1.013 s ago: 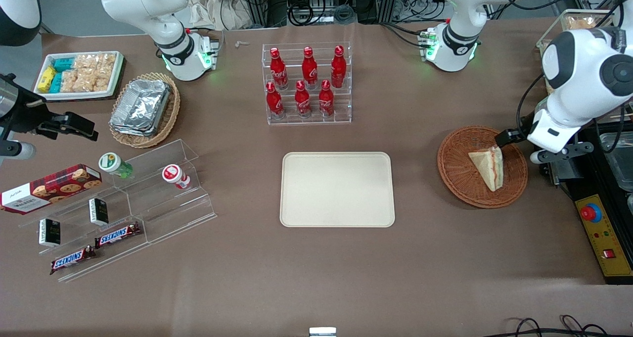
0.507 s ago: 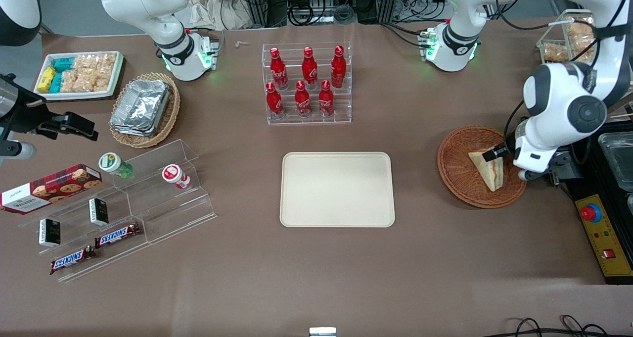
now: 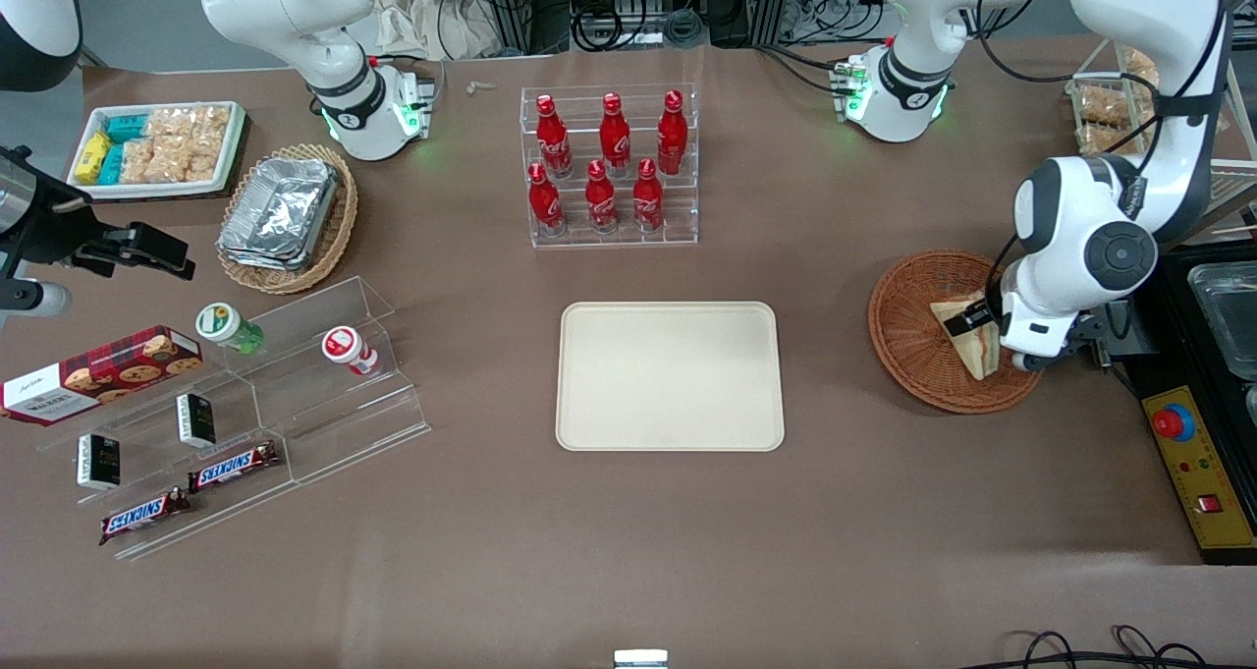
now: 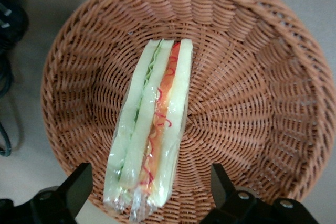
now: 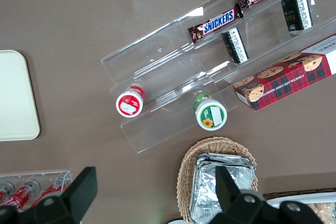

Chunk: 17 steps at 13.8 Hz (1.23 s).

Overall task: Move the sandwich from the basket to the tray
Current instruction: 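Close the left gripper on the end of the wrapped sandwich, then lift the sandwich up out of the basket with the left gripper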

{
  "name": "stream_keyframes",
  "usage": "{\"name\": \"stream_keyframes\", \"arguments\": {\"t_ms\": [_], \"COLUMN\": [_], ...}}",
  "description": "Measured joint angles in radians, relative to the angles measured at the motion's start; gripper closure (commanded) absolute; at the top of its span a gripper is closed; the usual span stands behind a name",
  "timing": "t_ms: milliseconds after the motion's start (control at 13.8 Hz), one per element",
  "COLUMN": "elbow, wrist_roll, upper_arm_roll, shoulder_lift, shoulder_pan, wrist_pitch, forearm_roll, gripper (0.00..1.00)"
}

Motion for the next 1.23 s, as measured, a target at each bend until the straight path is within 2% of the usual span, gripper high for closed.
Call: {"name": "stream_keyframes", "arguments": {"t_ms": [289,507,651,724,1013,1230], "elbow": [-0.010,-0.010,-0.010,-0.010,-0.001,0.063], "wrist_roll": [-0.001,-0.001,-0.003,-0.010,-0.036,-0.043], "upper_arm_roll": [0.000,0.000,0.000,0.000,0.000,-0.003], "shoulder_lift": [0.020,0.029,0.032,0.032,0.032,0.029], "shoulder_pan": [0.007,0.007,0.007,0.007,0.007,0.006], "wrist_pitch": [0.015,0.022,0.023,0.023,0.025,-0.051], "forearm_roll": [0.001,0.002,0.002,0.002,0.003,0.005], "gripper": [0.03,0.24,0.49,0.58,0.84,0.86]}}
